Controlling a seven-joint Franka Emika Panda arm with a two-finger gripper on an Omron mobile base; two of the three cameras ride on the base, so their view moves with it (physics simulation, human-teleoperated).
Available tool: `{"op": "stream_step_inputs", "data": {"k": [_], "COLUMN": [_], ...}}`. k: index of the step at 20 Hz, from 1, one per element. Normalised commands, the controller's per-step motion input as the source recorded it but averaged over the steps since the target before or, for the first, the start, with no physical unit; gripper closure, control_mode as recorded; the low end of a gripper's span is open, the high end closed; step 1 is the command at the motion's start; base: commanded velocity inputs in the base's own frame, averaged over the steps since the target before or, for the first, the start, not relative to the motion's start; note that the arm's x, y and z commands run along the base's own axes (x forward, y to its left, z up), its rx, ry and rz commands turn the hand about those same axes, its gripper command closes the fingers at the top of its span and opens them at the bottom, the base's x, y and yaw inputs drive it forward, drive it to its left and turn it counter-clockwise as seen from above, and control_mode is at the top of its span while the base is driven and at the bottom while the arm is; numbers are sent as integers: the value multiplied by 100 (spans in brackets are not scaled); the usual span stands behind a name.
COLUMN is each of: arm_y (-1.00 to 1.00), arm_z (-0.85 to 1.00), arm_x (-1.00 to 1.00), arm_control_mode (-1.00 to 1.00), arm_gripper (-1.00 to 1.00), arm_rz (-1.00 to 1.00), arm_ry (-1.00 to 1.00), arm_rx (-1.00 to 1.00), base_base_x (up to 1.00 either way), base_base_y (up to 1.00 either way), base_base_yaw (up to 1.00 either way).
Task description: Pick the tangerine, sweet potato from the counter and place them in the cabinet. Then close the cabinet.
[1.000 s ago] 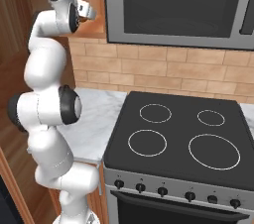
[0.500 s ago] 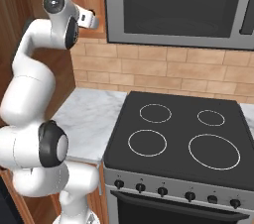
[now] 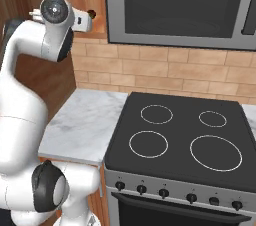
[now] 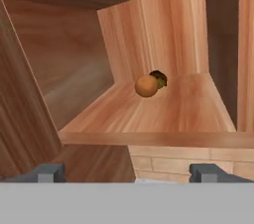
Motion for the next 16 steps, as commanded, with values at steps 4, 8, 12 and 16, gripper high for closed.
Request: {"op": "stream_step_inputs", "data": {"k": [4, 8, 12, 16], "arm_y": [0, 0, 14, 33], "arm_z": [32, 25, 9, 4], "arm_x": [-93, -76, -58, -47], "arm_control_mode": [-100, -100, -100, -100], "arm_gripper": [-100, -100, -100, -100], "arm_rz": [14, 7, 2, 0], "arm_ry": [5, 6, 10, 9], "arm_rx": [0, 0, 0, 0], "base_base_x": [0, 0, 0, 0], "base_base_y": [0, 0, 0, 0], "base_base_yaw": [0, 0, 0, 0]}}
